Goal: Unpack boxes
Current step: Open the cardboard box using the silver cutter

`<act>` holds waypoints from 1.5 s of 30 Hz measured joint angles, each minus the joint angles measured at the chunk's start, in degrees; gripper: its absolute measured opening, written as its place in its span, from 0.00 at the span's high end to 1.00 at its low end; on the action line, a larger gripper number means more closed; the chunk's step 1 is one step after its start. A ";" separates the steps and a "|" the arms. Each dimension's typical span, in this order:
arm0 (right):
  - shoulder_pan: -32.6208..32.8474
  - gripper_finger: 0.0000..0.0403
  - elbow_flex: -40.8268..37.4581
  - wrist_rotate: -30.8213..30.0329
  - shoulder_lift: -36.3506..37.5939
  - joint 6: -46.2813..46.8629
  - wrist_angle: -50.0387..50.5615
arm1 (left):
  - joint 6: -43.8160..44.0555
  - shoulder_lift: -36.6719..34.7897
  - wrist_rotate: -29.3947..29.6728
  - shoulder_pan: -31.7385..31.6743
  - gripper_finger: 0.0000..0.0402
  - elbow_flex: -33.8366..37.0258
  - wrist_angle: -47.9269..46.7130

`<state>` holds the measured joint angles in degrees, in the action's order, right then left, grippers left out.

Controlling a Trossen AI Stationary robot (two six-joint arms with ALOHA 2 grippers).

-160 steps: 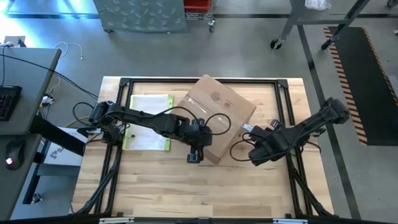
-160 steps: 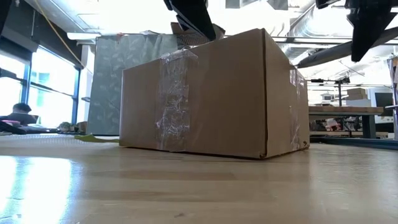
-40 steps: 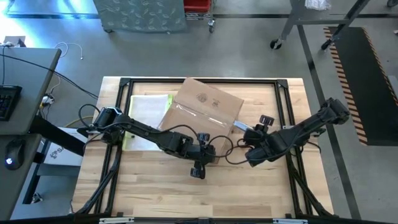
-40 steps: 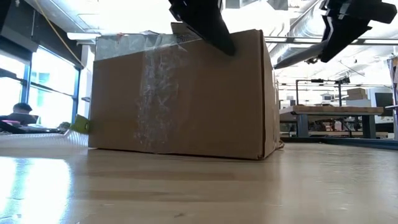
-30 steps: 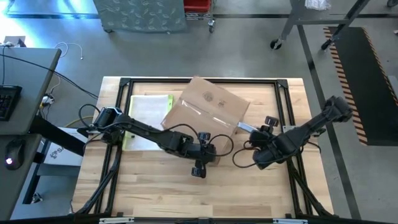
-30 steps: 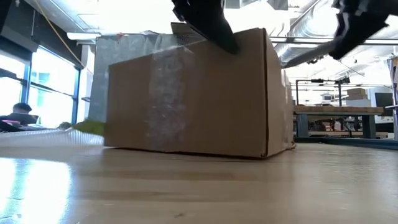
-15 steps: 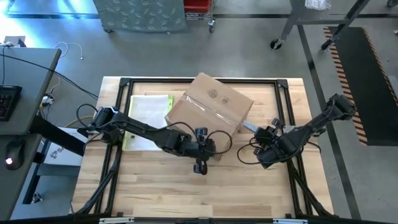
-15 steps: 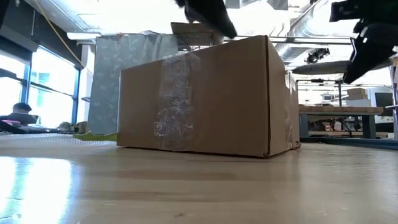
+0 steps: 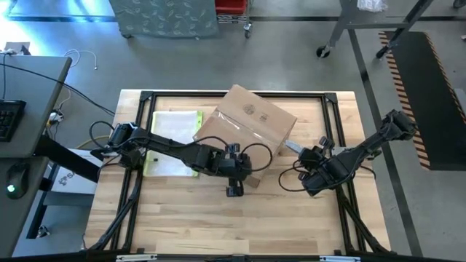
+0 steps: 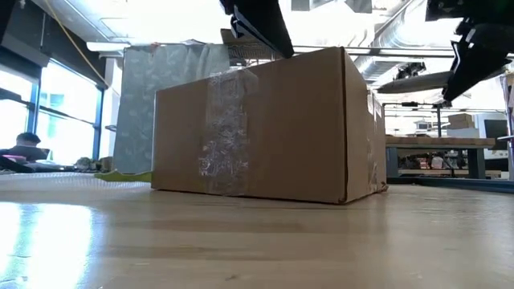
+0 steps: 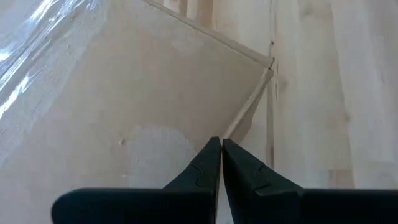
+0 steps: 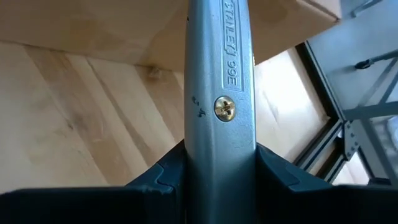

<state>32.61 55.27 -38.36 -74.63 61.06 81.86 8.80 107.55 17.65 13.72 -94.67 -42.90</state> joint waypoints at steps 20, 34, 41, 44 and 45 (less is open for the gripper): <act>-1.10 0.75 0.07 -0.66 -2.62 -2.17 -0.27 | 0.00 0.00 -0.02 0.04 1.00 0.09 -0.33; -1.19 0.75 0.15 -0.77 -2.56 -10.25 -6.66 | -0.90 0.90 0.20 0.20 1.00 0.04 0.57; -0.84 0.76 0.35 1.77 -2.64 -15.07 -10.20 | -1.44 1.68 2.23 0.04 1.00 0.07 2.63; -0.86 0.76 0.35 2.37 -2.64 -17.05 -12.54 | -1.53 2.30 3.67 -0.01 1.00 0.07 3.71; -0.88 0.76 0.33 2.40 -2.64 -17.07 -12.69 | -1.64 2.32 3.88 0.00 1.00 0.07 3.89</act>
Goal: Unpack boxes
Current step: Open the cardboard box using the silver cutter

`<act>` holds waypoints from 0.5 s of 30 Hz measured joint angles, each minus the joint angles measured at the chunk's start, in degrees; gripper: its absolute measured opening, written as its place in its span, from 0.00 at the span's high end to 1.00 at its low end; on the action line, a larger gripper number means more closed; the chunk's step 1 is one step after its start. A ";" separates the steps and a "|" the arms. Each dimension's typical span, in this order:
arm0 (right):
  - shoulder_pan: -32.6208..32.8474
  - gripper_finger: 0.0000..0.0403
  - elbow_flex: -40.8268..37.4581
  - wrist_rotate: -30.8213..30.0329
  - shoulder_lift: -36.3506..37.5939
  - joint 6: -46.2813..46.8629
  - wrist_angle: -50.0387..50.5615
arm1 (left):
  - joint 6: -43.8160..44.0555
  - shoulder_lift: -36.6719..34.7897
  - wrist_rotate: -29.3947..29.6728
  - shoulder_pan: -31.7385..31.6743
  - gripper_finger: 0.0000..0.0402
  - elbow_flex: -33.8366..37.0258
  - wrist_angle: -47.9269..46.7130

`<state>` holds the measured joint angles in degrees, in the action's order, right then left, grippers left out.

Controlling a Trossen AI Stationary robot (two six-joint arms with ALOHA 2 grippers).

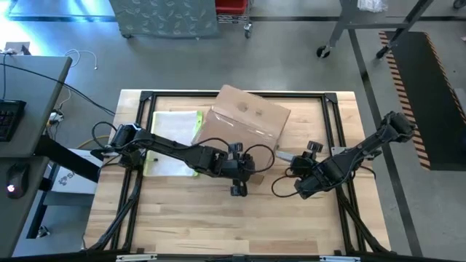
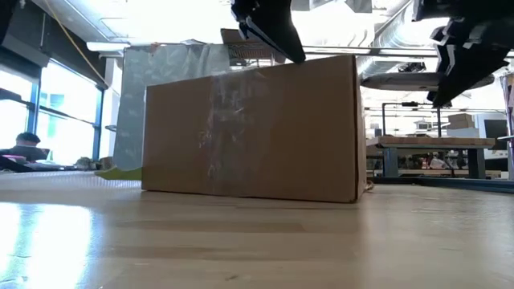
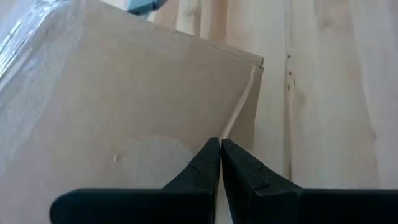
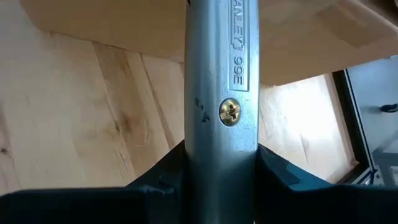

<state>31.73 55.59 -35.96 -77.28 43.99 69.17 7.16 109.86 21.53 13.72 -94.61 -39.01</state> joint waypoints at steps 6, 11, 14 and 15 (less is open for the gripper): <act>-0.02 0.76 0.01 -0.52 0.07 1.48 1.57 | -0.81 0.09 0.86 0.04 1.00 0.04 0.36; -0.02 0.76 2.63 -0.89 0.20 1.44 5.37 | -1.42 0.04 0.84 0.02 1.00 0.07 0.25; 0.22 0.76 5.01 -0.93 0.20 -1.00 7.88 | -1.40 0.03 0.88 0.08 1.00 -0.17 0.01; 0.34 0.76 5.79 -1.42 0.20 -0.58 9.44 | -1.38 -0.11 0.86 0.42 1.00 -0.52 -0.21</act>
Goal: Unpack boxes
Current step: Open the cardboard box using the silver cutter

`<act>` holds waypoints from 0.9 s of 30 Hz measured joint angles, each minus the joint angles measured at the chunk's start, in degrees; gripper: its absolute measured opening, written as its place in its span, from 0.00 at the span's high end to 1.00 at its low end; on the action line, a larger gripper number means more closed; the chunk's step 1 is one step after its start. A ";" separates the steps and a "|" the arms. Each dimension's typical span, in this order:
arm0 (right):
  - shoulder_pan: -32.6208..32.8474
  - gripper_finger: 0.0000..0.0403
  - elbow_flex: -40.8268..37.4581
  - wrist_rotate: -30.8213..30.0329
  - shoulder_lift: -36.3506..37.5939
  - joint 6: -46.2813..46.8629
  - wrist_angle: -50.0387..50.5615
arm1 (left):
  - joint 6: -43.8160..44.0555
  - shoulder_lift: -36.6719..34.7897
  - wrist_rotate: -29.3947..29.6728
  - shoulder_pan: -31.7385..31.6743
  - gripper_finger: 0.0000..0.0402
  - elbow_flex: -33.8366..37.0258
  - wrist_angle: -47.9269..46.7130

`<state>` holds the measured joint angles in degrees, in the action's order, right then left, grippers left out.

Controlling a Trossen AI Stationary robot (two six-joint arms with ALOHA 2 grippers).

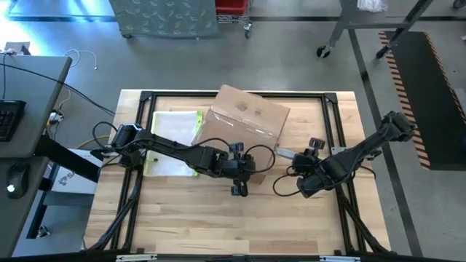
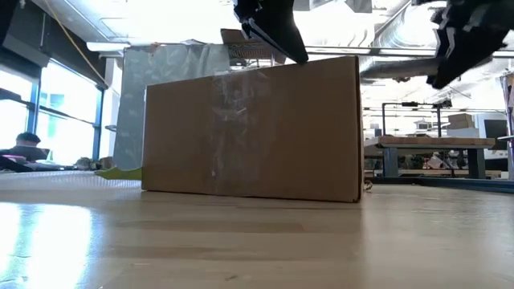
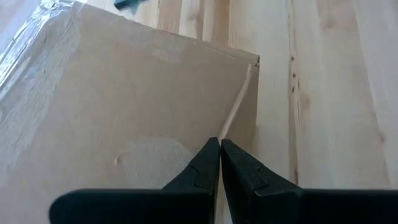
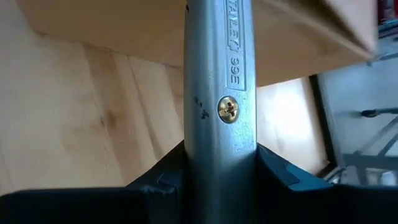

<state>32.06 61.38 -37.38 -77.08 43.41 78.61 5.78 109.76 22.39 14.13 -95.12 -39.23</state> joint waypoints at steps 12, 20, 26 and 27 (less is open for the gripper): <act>9.17 0.76 -2.69 -8.98 0.92 13.73 -4.40 | 2.82 -5.43 13.80 6.90 1.00 -3.48 -6.90; 18.29 0.76 -4.19 -37.16 -0.06 0.21 -41.33 | 1.27 -8.38 21.12 11.72 0.99 7.88 15.06; 15.87 0.76 -4.21 -46.04 -3.55 -21.12 -62.40 | -8.58 -8.48 12.32 9.56 0.84 15.62 49.11; 15.28 0.76 -4.21 -46.03 -4.21 -23.14 -64.24 | -9.13 -8.48 11.19 8.61 0.80 16.51 52.58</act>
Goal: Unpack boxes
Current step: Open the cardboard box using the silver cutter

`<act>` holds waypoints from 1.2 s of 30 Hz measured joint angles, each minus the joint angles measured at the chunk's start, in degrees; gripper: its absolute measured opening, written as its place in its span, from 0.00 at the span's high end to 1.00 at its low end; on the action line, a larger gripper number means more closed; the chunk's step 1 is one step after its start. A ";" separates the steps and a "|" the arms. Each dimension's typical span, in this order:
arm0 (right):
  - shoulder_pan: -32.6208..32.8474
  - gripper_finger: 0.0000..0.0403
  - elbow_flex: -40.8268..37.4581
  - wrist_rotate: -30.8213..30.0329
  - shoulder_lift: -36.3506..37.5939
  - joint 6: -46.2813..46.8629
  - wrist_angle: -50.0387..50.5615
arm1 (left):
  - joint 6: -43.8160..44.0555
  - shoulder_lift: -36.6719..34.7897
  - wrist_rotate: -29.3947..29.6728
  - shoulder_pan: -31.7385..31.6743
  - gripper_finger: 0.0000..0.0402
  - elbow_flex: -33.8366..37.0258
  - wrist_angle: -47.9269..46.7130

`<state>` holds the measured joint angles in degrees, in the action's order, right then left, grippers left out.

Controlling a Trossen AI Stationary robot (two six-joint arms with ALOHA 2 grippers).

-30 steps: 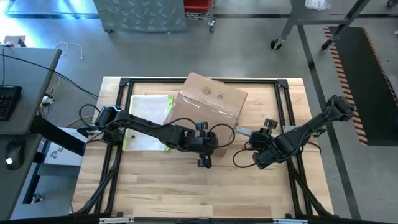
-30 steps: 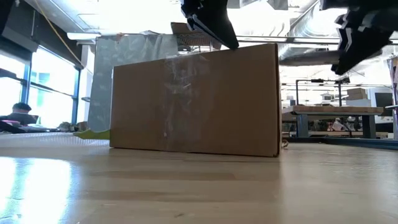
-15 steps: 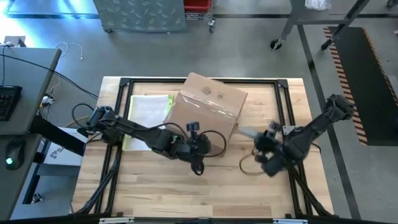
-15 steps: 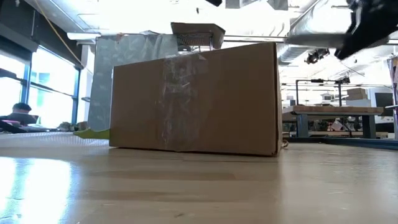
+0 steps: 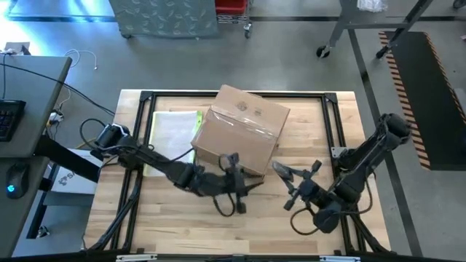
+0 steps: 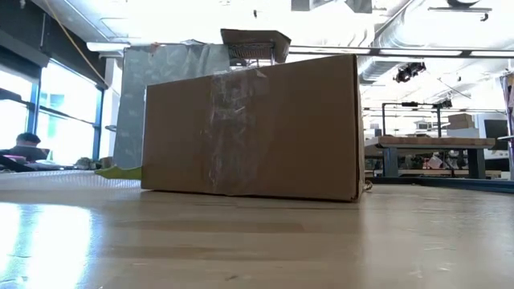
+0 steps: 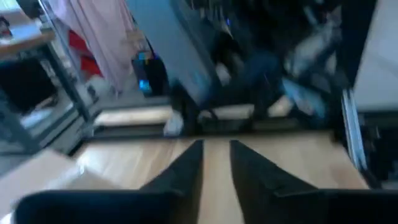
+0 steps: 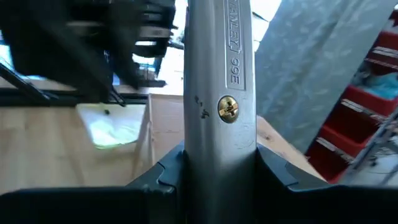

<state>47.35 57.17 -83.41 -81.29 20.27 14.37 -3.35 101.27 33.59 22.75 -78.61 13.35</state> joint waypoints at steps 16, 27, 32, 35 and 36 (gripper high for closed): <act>-6.46 0.76 -0.03 -0.15 -5.02 -3.79 -8.25 | 7.28 0.98 -8.82 -5.95 0.32 0.75 10.52; -7.44 0.76 -0.04 -3.35 -5.56 -2.38 -9.90 | 5.48 1.01 7.55 -3.20 0.40 0.68 11.86; -8.81 0.76 -0.04 -3.23 -5.54 -2.58 -9.92 | 8.05 1.01 7.73 -3.97 0.40 0.68 11.78; -9.22 0.76 -0.04 -3.19 -6.00 -2.57 -10.38 | 9.18 1.01 8.67 -4.89 0.40 0.68 11.76; -9.48 0.76 -0.04 -3.21 -6.20 -2.62 -10.66 | 9.68 1.01 8.77 -5.24 0.40 0.68 11.61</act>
<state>37.87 57.12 -86.62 -87.49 17.65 3.71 6.33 102.28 42.36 17.51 -77.93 24.96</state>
